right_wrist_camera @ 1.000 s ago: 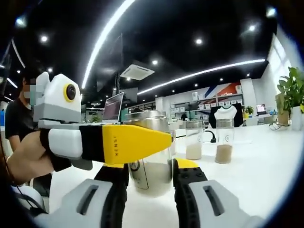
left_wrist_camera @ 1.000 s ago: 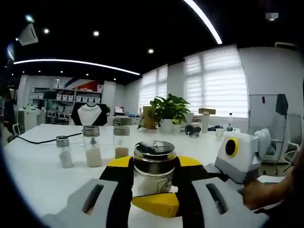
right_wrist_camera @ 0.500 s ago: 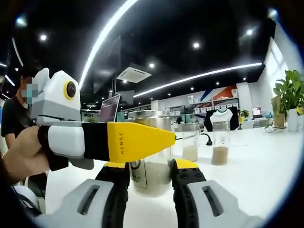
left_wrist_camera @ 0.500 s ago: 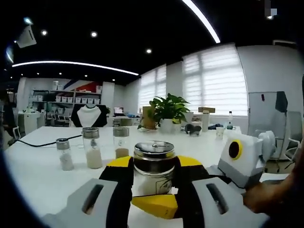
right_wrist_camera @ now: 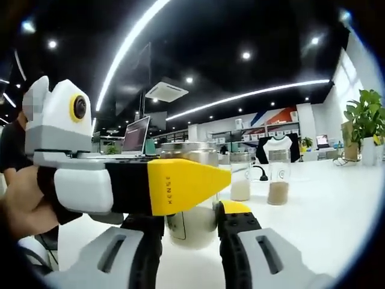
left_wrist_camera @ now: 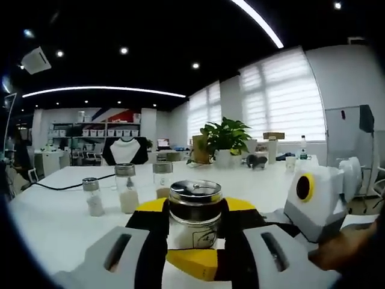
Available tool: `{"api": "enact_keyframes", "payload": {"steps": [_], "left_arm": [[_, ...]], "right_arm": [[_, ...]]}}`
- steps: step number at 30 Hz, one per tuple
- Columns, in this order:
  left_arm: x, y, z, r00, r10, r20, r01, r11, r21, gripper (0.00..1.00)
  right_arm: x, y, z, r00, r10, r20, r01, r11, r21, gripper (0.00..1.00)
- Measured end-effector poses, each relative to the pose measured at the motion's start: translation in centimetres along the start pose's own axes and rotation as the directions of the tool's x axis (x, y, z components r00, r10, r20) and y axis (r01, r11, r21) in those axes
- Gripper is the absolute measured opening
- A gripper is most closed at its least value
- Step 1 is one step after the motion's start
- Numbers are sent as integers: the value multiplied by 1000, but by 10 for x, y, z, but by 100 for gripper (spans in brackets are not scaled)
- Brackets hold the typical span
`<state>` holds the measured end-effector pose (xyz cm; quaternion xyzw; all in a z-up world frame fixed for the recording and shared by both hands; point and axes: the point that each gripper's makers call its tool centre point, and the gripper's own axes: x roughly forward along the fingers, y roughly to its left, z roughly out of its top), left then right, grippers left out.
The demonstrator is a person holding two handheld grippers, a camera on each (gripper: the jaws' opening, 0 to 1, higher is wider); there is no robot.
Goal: Rotate the seasoning bottle until the label or dispensing opening points toward the visible target arrow and the bottle remains upright within the marked orientation range
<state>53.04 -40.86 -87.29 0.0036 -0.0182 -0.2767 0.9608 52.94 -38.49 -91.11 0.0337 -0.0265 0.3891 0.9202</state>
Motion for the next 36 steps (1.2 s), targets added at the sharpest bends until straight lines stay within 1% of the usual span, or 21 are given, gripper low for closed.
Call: {"api": "enact_keyframes", "payload": {"steps": [4,8,12,13,15,19,21,24,27,29,34,36], "left_arm": [[-2,5,0,1000,-3,7,3,1000,-11,36],[-5,15,6,999,11,37,-10,1000,-21,36],[-7,24,7,999,30,42,-30,999,-17,36],[-10,31,7,998,46,41,-46,999,-7,36],[-12,38,8,997,58,46,-58,998,-5,36],[-17,57,10,994,102,45,-102,995,-1,36],[-20,63,8,993,112,39,-113,994,11,36],[-25,71,5,992,121,31,-121,992,21,36],[-29,76,2,991,131,25,-132,991,29,36],[-32,82,-1,989,144,14,-145,989,36,36],[-44,94,-15,984,175,-13,-175,984,30,36],[-48,98,-17,983,185,-15,-185,982,27,36]], "right_arm": [[1,2,-2,1000,17,-12,-17,1000,25,32],[-3,2,-5,1000,21,-15,-20,999,44,34],[-4,5,-6,999,31,-23,-30,999,43,34],[-5,5,-6,999,35,-27,-34,998,43,34],[-7,5,-6,999,37,-32,-36,998,45,34],[-9,3,-6,999,39,-38,-37,997,62,35],[-10,2,-5,998,38,-42,-36,998,61,35],[-14,-5,-4,998,30,-59,-27,999,44,36],[-17,-13,-5,997,6,-74,-2,998,58,37],[-21,-24,-2,997,-23,-68,28,997,69,37],[-28,-37,4,997,-52,-62,56,997,56,37],[-29,-43,3,996,-61,-68,65,996,54,37]]}}
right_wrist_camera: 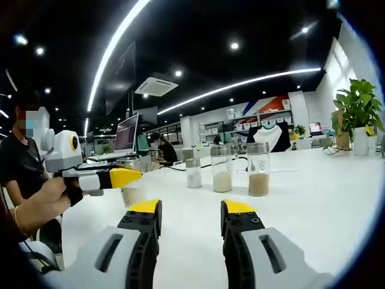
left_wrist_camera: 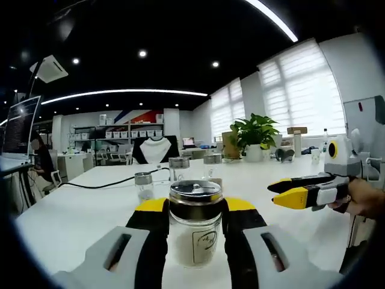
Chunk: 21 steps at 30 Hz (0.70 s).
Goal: Rotate the seasoning bottle until the label or dispensing opening points toward the visible target arrow and the bottle remains upright within the marked orientation range
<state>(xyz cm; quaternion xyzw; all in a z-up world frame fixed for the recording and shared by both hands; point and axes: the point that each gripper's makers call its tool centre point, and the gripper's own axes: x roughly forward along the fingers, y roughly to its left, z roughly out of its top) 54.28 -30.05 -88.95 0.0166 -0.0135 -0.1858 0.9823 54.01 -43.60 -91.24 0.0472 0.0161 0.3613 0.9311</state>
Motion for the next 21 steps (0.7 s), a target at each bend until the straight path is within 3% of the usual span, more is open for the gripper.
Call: {"api": "enact_keyframes", "payload": {"steps": [8,21], "left_arm": [[-11,28,-1,999,42,10,-42,999,1,36],[-24,65,-5,995,102,22,-102,995,-26,36]], "right_arm": [[-7,-14,-2,999,-35,-16,35,999,18,38],[-9,-12,-5,999,-34,-39,35,999,1,38]]}}
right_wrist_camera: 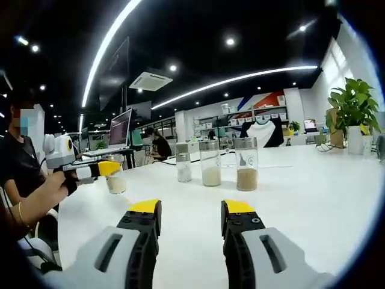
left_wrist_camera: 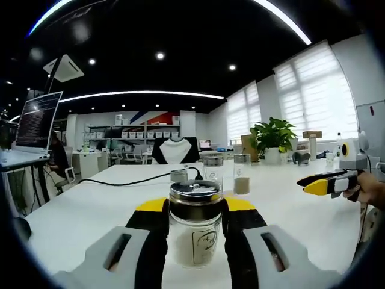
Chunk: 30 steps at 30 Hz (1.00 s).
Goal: Rotate the seasoning bottle until the label or dispensing opening points toward the visible target arrow and the bottle remains upright within the marked orientation range
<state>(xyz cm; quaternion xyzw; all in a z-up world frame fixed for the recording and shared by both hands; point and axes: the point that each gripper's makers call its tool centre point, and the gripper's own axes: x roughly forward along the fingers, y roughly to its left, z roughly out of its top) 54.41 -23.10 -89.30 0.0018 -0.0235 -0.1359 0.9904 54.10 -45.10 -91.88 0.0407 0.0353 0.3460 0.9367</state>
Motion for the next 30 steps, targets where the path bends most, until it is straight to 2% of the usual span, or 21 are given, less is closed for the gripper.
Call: {"api": "enact_keyframes", "payload": {"steps": [3,16,20,30], "left_arm": [[-2,3,-5,1000,3,-12,-2,1000,9,36],[-7,15,-22,1000,6,-22,-7,999,-37,36],[-8,14,-26,1000,-1,-31,0,1000,-20,36],[-7,15,-25,1000,-21,-20,21,1000,-13,36]], "right_arm": [[-1,-1,2,1000,-11,8,11,1000,-9,38],[-5,-9,10,999,-42,26,42,999,-17,38],[-5,-10,10,999,-43,30,44,999,-13,39],[-3,-11,8,999,-42,30,42,999,-6,39]]}}
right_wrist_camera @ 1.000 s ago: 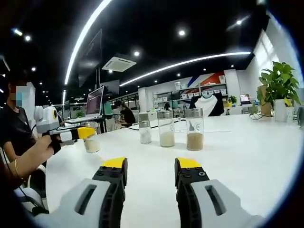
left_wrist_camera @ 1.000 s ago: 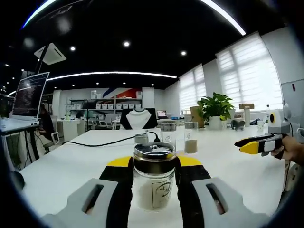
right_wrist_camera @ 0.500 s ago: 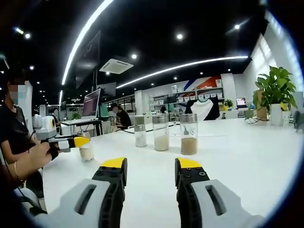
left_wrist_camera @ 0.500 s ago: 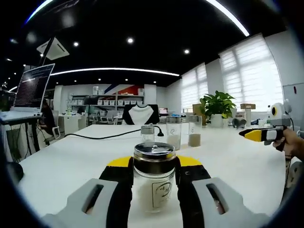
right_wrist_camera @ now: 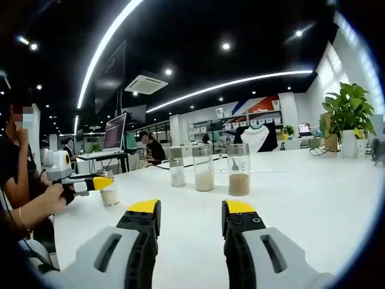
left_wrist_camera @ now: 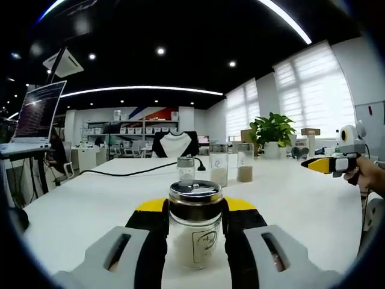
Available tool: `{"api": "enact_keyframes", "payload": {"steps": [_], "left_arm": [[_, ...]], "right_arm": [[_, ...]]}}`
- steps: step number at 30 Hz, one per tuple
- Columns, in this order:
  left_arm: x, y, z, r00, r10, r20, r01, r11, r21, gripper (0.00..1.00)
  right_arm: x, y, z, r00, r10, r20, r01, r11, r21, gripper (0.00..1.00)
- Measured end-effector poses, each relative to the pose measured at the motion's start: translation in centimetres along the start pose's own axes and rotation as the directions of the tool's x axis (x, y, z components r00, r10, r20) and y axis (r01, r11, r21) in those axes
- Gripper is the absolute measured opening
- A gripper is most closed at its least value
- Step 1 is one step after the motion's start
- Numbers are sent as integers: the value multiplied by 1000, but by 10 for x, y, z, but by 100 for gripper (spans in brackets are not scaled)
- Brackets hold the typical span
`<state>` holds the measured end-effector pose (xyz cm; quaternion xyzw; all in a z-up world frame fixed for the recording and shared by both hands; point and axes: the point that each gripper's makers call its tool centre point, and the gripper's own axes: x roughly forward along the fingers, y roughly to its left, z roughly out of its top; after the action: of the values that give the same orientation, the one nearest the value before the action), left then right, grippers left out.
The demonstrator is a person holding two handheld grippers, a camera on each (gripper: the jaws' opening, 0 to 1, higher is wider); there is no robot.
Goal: Rotate the seasoning bottle until the label or dispensing opening points toward the visible target arrow and the bottle remains upright within the marked orientation range
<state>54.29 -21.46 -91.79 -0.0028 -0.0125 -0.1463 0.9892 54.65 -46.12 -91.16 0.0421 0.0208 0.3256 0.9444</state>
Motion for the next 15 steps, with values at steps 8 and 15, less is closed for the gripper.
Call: {"api": "enact_keyframes", "payload": {"steps": [8,15], "left_arm": [[-1,2,-1,1000,-2,4,2,1000,-18,37],[-1,-4,-5,999,-32,-24,32,999,-2,50]], "right_arm": [[3,3,1,1000,18,3,-18,1000,8,41],[6,4,-3,1000,19,-13,-19,1000,11,42]]}}
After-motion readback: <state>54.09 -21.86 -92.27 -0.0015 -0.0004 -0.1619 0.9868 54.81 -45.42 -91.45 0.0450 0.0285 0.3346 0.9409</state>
